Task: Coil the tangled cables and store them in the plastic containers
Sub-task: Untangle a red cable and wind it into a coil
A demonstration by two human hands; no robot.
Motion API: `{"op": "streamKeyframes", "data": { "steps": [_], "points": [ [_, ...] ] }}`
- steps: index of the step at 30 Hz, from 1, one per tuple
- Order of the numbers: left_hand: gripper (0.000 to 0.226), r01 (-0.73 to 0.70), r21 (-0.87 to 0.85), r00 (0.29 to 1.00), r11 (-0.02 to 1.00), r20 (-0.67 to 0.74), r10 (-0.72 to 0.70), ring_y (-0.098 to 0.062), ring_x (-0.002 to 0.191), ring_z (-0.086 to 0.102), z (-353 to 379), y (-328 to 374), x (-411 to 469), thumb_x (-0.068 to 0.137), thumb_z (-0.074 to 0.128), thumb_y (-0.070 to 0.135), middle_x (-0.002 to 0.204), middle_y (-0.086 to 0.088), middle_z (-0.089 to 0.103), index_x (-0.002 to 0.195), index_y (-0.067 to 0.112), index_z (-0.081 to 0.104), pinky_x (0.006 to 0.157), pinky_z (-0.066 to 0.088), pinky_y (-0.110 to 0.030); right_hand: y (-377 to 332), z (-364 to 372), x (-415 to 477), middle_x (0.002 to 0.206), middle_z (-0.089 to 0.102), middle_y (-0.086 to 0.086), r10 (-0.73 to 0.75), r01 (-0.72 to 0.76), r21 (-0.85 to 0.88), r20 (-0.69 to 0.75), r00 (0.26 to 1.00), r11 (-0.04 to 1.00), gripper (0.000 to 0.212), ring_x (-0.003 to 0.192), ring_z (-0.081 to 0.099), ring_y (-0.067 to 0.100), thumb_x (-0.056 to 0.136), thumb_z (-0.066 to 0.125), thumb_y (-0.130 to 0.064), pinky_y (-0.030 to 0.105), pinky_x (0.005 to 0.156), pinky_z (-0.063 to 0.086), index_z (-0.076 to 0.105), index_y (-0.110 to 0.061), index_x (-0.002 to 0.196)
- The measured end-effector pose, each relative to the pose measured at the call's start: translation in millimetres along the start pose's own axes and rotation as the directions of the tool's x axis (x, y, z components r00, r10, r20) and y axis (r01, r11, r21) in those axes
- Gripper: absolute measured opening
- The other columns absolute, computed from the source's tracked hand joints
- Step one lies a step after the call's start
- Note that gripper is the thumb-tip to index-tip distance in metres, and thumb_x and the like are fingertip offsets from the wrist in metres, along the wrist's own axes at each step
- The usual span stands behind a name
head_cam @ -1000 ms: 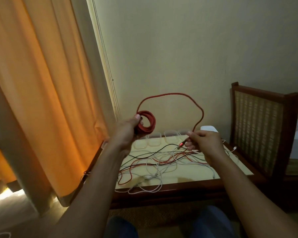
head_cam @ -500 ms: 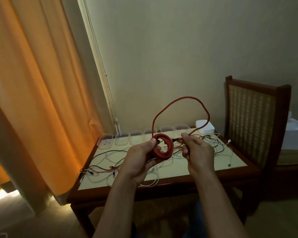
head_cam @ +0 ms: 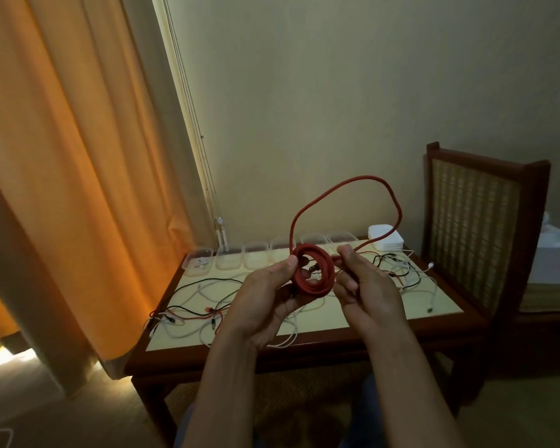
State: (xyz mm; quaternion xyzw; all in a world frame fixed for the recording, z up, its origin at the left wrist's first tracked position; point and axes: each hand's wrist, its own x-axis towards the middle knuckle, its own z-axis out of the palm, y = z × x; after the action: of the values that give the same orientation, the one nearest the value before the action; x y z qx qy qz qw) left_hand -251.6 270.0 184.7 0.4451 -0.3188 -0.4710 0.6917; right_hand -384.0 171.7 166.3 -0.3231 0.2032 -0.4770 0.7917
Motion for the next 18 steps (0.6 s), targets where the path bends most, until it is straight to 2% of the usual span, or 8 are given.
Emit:
{"op": "streamKeyframes", "data": {
  "steps": [3, 6, 11, 14, 18],
  "points": [
    [0.032, -0.017, -0.002, 0.998, 1.0, 0.057, 0.017, -0.03, 0.109, 0.07, 3, 3, -3, 0.103, 0.054, 0.019, 0.12, -0.023, 0.072, 0.119, -0.003, 0.071, 0.09, 0.06, -0.039, -3, 6, -6, 0.074, 0.064, 0.008, 0.053, -0.056, 0.036, 0.081, 0.995, 0.998, 0.028, 0.044, 0.033, 0.004, 0.087, 0.07, -0.019, 0.015, 0.041, 0.026, 0.069, 0.001, 0.107],
    [0.032, -0.05, 0.049, 0.997, 0.998, 0.056, 0.047, -0.023, 0.105, 0.073, 5, 6, -2, 0.104, 0.053, 0.02, 0.114, -0.018, 0.075, 0.117, -0.001, 0.072, 0.088, 0.06, -0.035, 1, 13, -11, 0.058, 0.047, 0.002, 0.106, -0.115, 0.055, 0.137, 0.985, 0.992, 0.031, 0.039, 0.032, 0.005, 0.092, 0.067, -0.022, 0.014, 0.04, 0.03, 0.072, 0.002, 0.112],
    [0.027, -0.122, 0.12, 0.993, 0.985, 0.005, 0.122, -0.022, 0.097, 0.073, 3, 7, 0, 0.1, 0.058, 0.022, 0.097, -0.015, 0.074, 0.108, 0.002, 0.075, 0.085, 0.058, -0.033, 4, 18, -15, 0.069, 0.048, 0.006, 0.094, -0.089, -0.038, 0.165, 0.982, 0.995, 0.034, 0.044, 0.028, 0.006, 0.097, 0.061, -0.03, 0.019, 0.04, 0.023, 0.069, 0.001, 0.108],
    [0.028, -0.162, 0.164, 0.986, 0.973, -0.022, 0.168, -0.021, 0.096, 0.072, 3, 9, 2, 0.099, 0.06, 0.022, 0.102, -0.019, 0.074, 0.114, 0.004, 0.075, 0.086, 0.059, -0.032, 3, 21, -19, 0.08, 0.053, 0.008, 0.091, -0.083, -0.046, 0.208, 0.974, 0.995, 0.036, 0.052, 0.033, 0.008, 0.095, 0.059, -0.038, 0.024, 0.049, 0.026, 0.075, -0.006, 0.098],
    [0.028, -0.169, 0.197, 0.983, 0.966, -0.032, 0.179, -0.023, 0.093, 0.069, 3, 12, 4, 0.095, 0.064, 0.021, 0.099, -0.02, 0.071, 0.115, 0.007, 0.076, 0.1, 0.053, -0.051, -3, 26, -28, 0.083, 0.07, 0.0, 0.024, 0.074, -0.337, 0.277, 0.961, 0.938, 0.023, 0.075, 0.057, 0.013, 0.088, 0.068, -0.031, 0.031, 0.07, 0.039, 0.079, -0.016, 0.102]
  ]
}}
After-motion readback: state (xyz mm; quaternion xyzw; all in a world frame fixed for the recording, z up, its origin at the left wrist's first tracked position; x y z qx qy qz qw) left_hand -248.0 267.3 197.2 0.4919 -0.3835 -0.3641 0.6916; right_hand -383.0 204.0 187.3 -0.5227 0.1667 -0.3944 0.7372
